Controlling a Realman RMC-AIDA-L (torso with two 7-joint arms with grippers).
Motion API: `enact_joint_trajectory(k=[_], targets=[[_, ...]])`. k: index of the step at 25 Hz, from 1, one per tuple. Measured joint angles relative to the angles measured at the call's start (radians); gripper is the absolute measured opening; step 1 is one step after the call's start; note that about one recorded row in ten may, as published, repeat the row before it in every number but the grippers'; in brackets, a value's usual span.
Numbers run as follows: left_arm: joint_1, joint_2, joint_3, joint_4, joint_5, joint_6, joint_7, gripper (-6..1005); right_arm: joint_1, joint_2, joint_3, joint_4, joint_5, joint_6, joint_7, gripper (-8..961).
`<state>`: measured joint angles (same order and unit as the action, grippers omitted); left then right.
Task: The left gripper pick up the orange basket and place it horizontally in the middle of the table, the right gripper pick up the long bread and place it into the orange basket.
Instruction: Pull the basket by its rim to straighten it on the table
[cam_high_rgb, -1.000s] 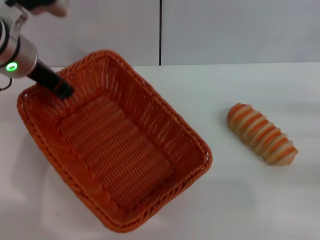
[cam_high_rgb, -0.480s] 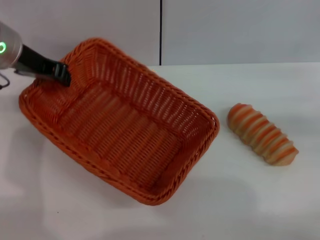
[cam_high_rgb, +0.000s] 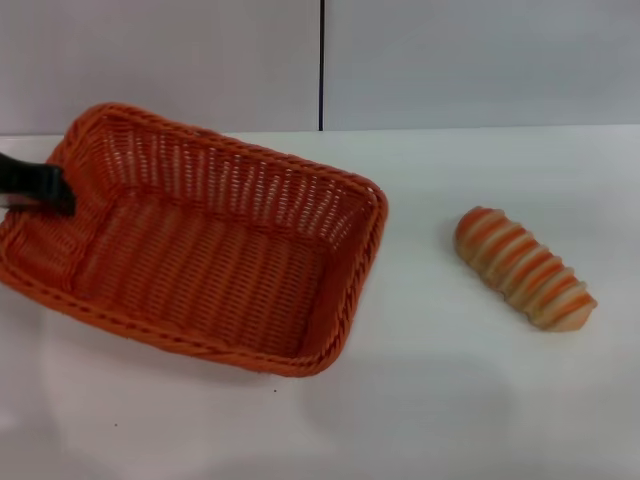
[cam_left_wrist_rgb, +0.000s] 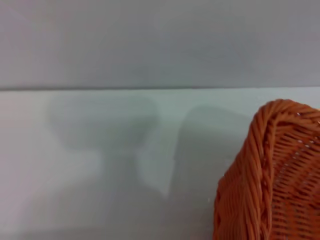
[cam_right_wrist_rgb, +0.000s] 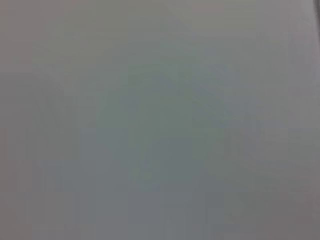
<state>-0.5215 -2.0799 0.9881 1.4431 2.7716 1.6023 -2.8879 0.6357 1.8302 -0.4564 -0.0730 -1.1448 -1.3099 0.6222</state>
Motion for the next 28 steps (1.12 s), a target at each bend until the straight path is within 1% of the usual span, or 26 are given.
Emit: enact_joint_trajectory(k=[1, 3, 7, 9, 11, 12, 14, 15, 16, 18, 22, 23, 24, 25, 26, 27, 28], targets=[[0.0, 0.0, 0.0, 0.0, 0.0, 0.0, 0.0, 200, 0.0, 0.0, 0.0, 0.0, 0.0, 0.0, 0.0, 724], [0.022, -0.001, -0.001, 0.032, -0.009, 0.021, -0.002, 195, 0.017, 0.0, -0.011, 0.011, -0.001, -0.001, 0.0, 724], [0.078, -0.001, -0.01, 0.08, -0.092, 0.039, -0.004, 189, 0.041, -0.002, -0.025, 0.017, -0.001, -0.002, -0.001, 724], [0.119, -0.001, -0.012, 0.093, -0.143, 0.039, -0.005, 183, 0.048, -0.002, -0.029, 0.019, -0.001, -0.001, -0.001, 724], [0.126, 0.0, -0.012, 0.094, -0.154, 0.039, -0.005, 178, 0.053, -0.001, -0.03, 0.021, -0.001, -0.001, -0.001, 724], [0.144, 0.0, -0.009, 0.09, -0.183, 0.037, -0.005, 175, 0.055, 0.001, -0.03, 0.022, -0.001, -0.002, -0.002, 724], [0.144, 0.0, -0.009, 0.09, -0.183, 0.037, -0.005, 174, 0.058, 0.004, -0.03, 0.022, -0.001, -0.001, -0.002, 723], [0.156, 0.0, -0.006, 0.084, -0.201, 0.035, -0.005, 174, 0.06, 0.009, -0.03, 0.021, -0.001, 0.001, -0.003, 723], [0.177, 0.0, 0.0, 0.076, -0.227, 0.027, -0.005, 174, 0.06, 0.009, -0.03, 0.021, -0.001, 0.001, -0.003, 723], [0.192, 0.0, 0.002, 0.075, -0.238, 0.023, -0.005, 173, 0.061, 0.018, -0.03, 0.019, -0.004, 0.002, -0.003, 723], [0.192, 0.0, 0.002, 0.075, -0.238, 0.023, -0.005, 171, 0.068, 0.033, -0.027, 0.009, -0.051, 0.006, -0.003, 723], [0.216, 0.0, 0.002, 0.074, -0.272, 0.02, -0.004, 170, 0.07, 0.035, -0.026, 0.007, -0.064, 0.007, -0.004, 723], [0.247, 0.0, 0.001, 0.072, -0.336, 0.007, -0.003, 170, 0.071, 0.039, -0.024, 0.004, -0.075, 0.008, -0.004, 723], [0.247, 0.0, 0.001, 0.072, -0.336, 0.007, -0.003, 169, 0.073, 0.042, -0.023, 0.002, -0.083, 0.008, -0.004, 723], [0.269, 0.0, 0.009, 0.071, -0.364, -0.006, -0.003, 168, 0.075, 0.045, -0.021, 0.001, -0.085, 0.008, -0.004, 723], [0.269, 0.0, 0.009, 0.071, -0.364, -0.006, -0.003, 168, 0.077, 0.048, -0.02, 0.001, -0.087, 0.008, -0.004, 723], [0.292, 0.0, 0.028, 0.062, -0.388, -0.023, -0.002, 167, 0.079, 0.05, -0.019, 0.0, -0.087, 0.009, -0.005, 723]])
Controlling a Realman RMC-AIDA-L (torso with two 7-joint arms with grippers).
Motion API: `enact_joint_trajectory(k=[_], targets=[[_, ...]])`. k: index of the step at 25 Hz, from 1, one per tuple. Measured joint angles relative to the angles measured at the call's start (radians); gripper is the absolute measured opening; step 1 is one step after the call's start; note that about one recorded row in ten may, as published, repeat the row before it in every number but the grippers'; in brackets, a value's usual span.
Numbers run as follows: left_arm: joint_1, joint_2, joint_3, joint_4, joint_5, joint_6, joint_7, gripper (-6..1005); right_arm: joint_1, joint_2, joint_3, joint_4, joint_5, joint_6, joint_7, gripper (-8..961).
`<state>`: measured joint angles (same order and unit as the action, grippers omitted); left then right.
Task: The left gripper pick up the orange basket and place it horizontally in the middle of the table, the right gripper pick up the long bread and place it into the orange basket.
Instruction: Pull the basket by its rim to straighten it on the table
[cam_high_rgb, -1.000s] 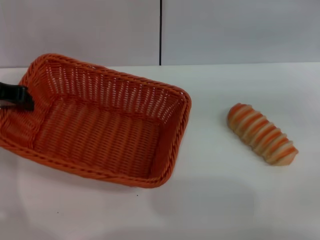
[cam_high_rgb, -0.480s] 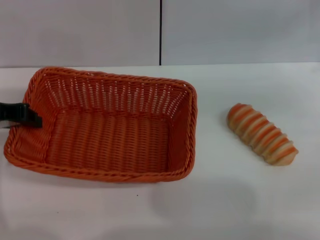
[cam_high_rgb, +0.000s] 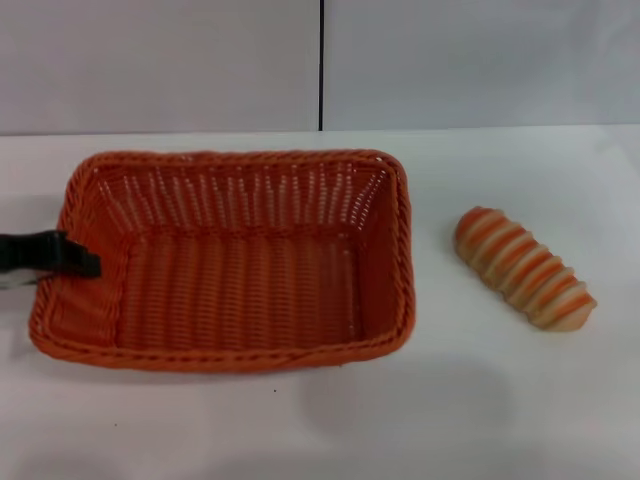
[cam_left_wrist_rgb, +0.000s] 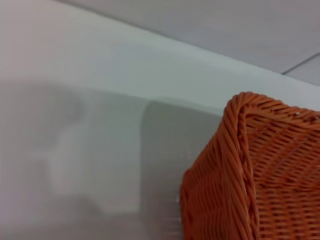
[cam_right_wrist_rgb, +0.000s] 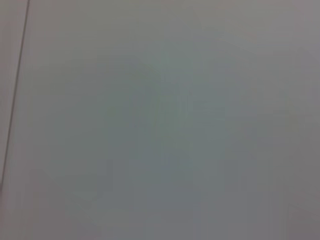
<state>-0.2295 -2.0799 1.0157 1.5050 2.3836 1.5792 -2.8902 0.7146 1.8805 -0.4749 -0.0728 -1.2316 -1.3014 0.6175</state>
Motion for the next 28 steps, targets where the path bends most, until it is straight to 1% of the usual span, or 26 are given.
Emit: enact_joint_trajectory(k=[1, 3, 5, 8, 11, 16, 19, 23, 28], targets=[[0.0, 0.0, 0.0, 0.0, 0.0, 0.0, 0.0, 167, 0.002, 0.001, 0.0, 0.0, 0.0, 0.0, 0.0, 723], [0.048, 0.0, 0.045, -0.026, -0.08, -0.041, 0.001, 170, 0.006, 0.003, 0.0, 0.0, 0.0, 0.0, -0.001, 723], [0.066, 0.0, 0.058, -0.029, -0.105, -0.055, 0.002, 178, 0.007, 0.004, -0.004, -0.001, -0.001, 0.001, -0.001, 723], [0.091, 0.0, 0.069, -0.027, -0.133, -0.078, 0.003, 191, 0.009, 0.004, -0.005, -0.001, -0.001, 0.002, -0.001, 723], [0.103, 0.001, 0.078, -0.021, -0.14, -0.085, 0.005, 203, 0.01, 0.004, -0.006, -0.004, -0.002, 0.002, -0.001, 723], [0.1, 0.006, 0.099, -0.017, -0.135, -0.09, 0.007, 223, 0.002, 0.003, 0.0, -0.005, -0.002, 0.001, -0.001, 724], [0.092, 0.015, 0.104, -0.019, -0.129, -0.085, 0.009, 236, -0.004, 0.003, 0.004, -0.003, -0.002, -0.004, -0.001, 724], [0.087, 0.018, 0.096, -0.026, -0.115, -0.071, 0.011, 252, -0.01, 0.003, 0.005, 0.0, -0.001, -0.006, -0.001, 724], [0.048, 0.024, 0.064, -0.116, -0.112, -0.019, 0.028, 272, -0.011, 0.003, 0.015, 0.001, 0.004, -0.009, -0.001, 723]])
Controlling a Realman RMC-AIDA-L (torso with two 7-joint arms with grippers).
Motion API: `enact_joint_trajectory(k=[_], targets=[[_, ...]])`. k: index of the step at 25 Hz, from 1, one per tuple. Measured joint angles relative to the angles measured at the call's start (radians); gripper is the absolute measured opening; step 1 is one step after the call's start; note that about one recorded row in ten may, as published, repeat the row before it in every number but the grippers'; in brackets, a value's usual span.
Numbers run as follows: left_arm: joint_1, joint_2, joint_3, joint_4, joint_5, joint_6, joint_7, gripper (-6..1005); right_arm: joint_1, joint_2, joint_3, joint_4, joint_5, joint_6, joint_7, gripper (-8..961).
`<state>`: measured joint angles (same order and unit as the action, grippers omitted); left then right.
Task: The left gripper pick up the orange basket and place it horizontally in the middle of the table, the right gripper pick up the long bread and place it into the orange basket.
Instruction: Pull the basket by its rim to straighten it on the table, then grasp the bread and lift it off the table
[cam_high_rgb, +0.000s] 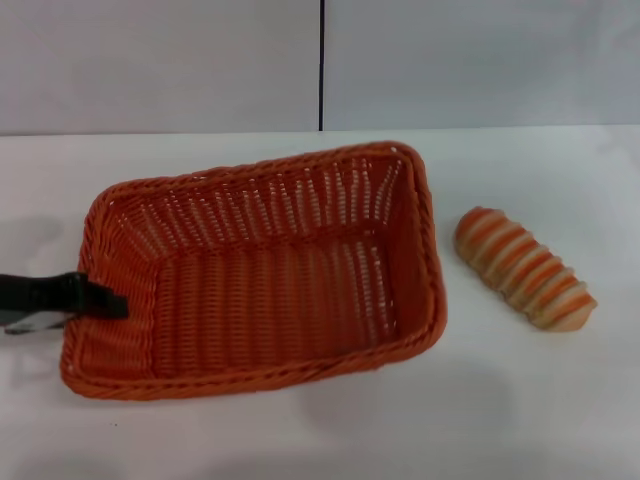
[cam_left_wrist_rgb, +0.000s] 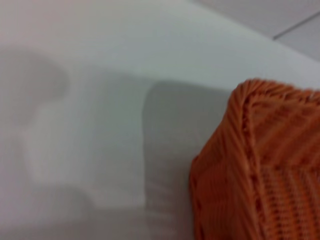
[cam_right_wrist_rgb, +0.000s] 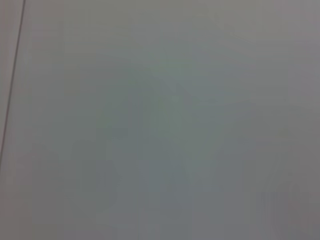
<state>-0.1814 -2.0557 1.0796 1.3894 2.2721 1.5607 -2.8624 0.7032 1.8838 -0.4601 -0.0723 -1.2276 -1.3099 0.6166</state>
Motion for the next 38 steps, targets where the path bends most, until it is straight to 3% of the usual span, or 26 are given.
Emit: enact_joint_trajectory(k=[6, 11, 17, 22, 23, 25, 27, 28, 31, 32, 38], targets=[[-0.047, -0.001, -0.062, -0.105, -0.006, 0.052, 0.05, 297, 0.001, 0.01, 0.003, -0.003, 0.0, -0.001, 0.0, 723], [-0.064, -0.004, -0.167, -0.119, -0.061, 0.09, 0.105, 493, 0.001, 0.017, 0.003, -0.008, 0.001, -0.001, 0.0, 722], [-0.088, 0.003, -0.318, -0.114, -0.089, 0.133, 0.157, 661, -0.005, 0.029, 0.003, -0.025, 0.001, -0.002, 0.0, 722], [-0.118, 0.023, -0.501, -0.121, -0.103, 0.16, 0.247, 661, -0.026, 0.044, -0.01, -0.095, -0.015, -0.002, 0.06, 721], [-0.118, 0.023, -0.501, -0.121, -0.103, 0.16, 0.247, 661, -0.035, 0.046, -0.019, -0.125, -0.028, 0.001, 0.1, 721], [-0.129, 0.05, -0.642, -0.14, -0.169, 0.171, 0.364, 662, -0.061, 0.056, -0.045, -0.237, -0.097, 0.017, 0.246, 721], [-0.128, 0.062, -0.69, -0.166, -0.215, 0.171, 0.416, 662, -0.107, 0.081, -0.061, -0.472, -0.262, 0.042, 0.51, 721], [-0.126, 0.071, -0.723, -0.191, -0.261, 0.172, 0.464, 662, -0.107, 0.081, -0.061, -0.472, -0.262, 0.042, 0.51, 721], [-0.119, 0.083, -0.768, -0.253, -0.344, 0.174, 0.559, 662, -0.149, 0.107, -0.067, -0.732, -0.477, 0.032, 0.819, 721], [-0.103, 0.095, -0.812, -0.346, -0.447, 0.178, 0.702, 662, -0.161, 0.113, -0.074, -0.82, -0.551, 0.019, 0.926, 721], [-0.072, 0.099, -0.86, -0.533, -0.581, 0.178, 0.993, 663, -0.161, 0.126, -0.115, -1.244, -0.946, -0.17, 1.433, 720]])
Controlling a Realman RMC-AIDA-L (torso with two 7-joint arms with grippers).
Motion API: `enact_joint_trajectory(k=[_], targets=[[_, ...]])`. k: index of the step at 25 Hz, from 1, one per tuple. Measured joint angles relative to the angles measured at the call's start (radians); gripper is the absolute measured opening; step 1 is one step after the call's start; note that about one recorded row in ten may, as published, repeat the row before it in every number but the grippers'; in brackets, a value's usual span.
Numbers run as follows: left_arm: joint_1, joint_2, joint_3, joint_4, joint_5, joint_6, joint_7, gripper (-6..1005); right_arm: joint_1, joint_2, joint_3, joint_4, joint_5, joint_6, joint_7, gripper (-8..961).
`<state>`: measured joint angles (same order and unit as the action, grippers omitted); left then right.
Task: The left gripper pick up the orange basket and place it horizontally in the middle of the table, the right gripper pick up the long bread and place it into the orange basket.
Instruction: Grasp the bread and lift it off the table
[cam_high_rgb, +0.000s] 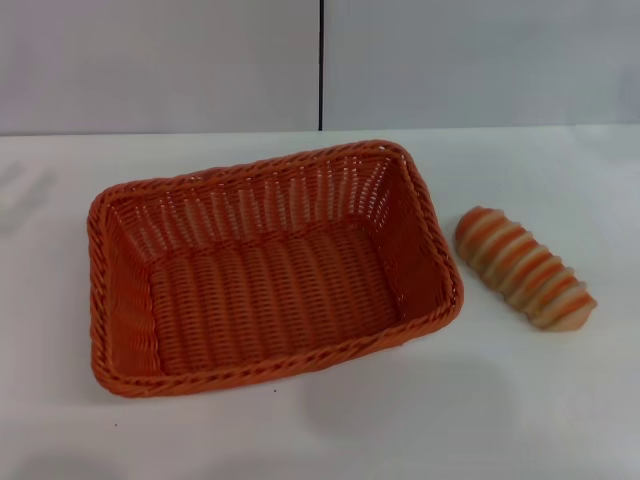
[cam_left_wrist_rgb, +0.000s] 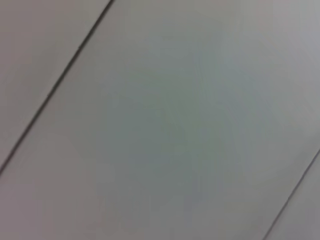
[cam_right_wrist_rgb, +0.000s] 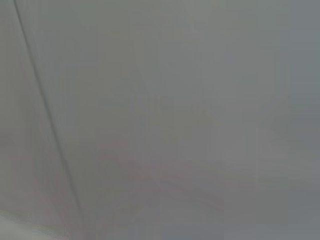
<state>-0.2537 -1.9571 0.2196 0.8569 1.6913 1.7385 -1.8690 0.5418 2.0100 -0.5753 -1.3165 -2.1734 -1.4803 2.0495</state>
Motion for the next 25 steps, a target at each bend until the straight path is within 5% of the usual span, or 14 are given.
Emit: enact_joint_trajectory(k=[3, 7, 8, 13, 19, 25], targets=[[0.009, -0.007, -0.011, -0.062, -0.009, -0.003, 0.121, 663, 0.062, -0.013, -0.018, -0.09, -0.184, -0.171, 0.182, 720], [0.019, -0.029, -0.015, -0.081, -0.01, -0.006, 0.212, 665, 0.163, -0.034, -0.094, -0.051, -0.396, -0.342, 0.324, 720], [0.03, -0.053, -0.018, -0.075, -0.01, -0.008, 0.268, 666, 0.177, -0.034, -0.12, -0.034, -0.432, -0.361, 0.34, 720], [0.045, -0.062, -0.028, -0.078, -0.009, -0.012, 0.318, 665, 0.196, -0.004, -0.237, 0.068, -0.505, -0.369, 0.392, 719], [0.058, -0.057, -0.021, -0.076, -0.006, -0.003, 0.337, 666, 0.204, 0.036, -0.241, 0.239, -0.501, -0.286, 0.396, 719], [0.06, -0.049, -0.023, -0.075, -0.006, 0.0, 0.338, 666, 0.206, 0.049, -0.246, 0.341, -0.512, -0.198, 0.405, 718]])
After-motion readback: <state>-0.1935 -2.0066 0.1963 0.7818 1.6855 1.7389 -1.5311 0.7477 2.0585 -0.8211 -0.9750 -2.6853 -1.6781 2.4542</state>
